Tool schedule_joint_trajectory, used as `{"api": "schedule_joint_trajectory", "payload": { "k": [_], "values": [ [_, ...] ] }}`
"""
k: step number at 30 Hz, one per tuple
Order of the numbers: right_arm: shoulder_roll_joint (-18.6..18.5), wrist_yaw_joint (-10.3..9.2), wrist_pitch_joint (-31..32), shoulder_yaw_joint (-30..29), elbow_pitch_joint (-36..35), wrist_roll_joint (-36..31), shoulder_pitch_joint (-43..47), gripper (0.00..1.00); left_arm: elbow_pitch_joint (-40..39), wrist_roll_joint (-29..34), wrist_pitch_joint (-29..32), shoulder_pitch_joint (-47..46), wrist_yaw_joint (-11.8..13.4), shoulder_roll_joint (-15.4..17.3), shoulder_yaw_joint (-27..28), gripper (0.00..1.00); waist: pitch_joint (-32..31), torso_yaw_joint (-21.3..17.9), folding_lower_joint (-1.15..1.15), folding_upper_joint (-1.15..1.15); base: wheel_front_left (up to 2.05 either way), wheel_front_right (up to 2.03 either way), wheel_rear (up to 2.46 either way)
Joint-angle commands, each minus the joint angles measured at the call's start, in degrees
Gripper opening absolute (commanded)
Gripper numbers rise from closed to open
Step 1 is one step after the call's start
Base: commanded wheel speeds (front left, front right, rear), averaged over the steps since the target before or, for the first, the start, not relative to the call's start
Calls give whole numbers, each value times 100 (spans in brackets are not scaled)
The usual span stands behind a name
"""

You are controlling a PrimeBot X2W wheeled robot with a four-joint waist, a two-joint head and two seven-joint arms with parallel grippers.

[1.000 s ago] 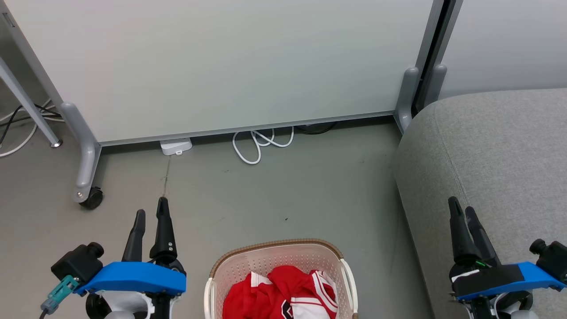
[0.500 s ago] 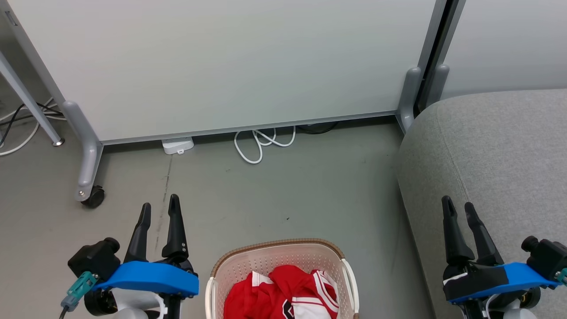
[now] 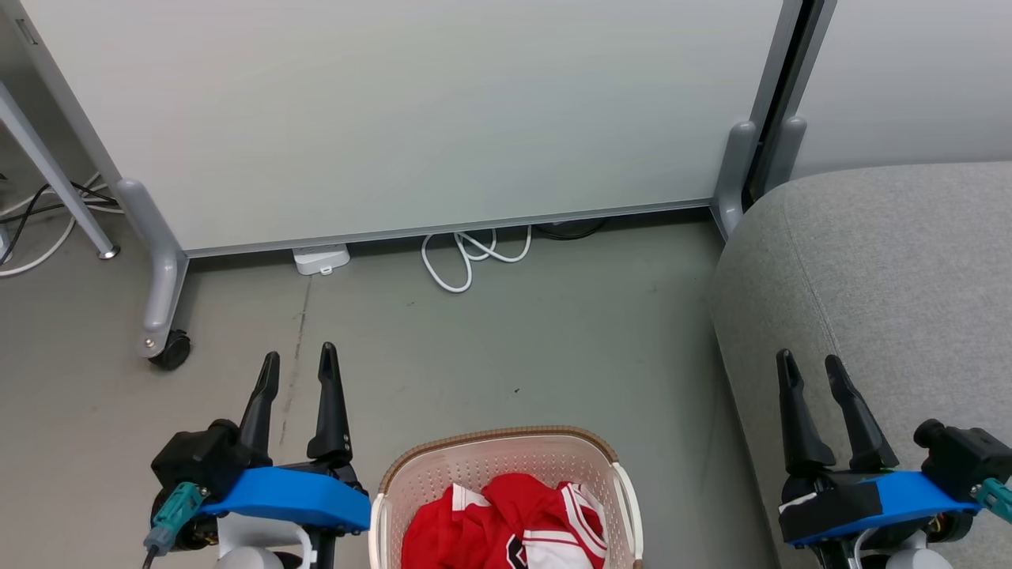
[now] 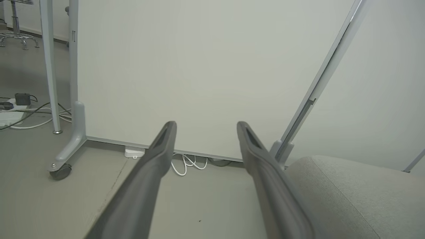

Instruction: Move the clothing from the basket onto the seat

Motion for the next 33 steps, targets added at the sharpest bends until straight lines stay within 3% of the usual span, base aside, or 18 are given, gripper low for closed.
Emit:
{"api": "schedule_joint_trajectory", "payload": {
  "k": [1,33],
  "values": [
    [-44,12,-60,10,-76,-160,-7,100,-60,151,-62,-102,25,23,-24,100,-1,5,0,0,0,0,0],
    [-51,15,-426,136,-124,-1652,25,100,-57,1666,-423,-133,134,15,-339,100,11,100,0,0,0,0,0]
  ]
}}
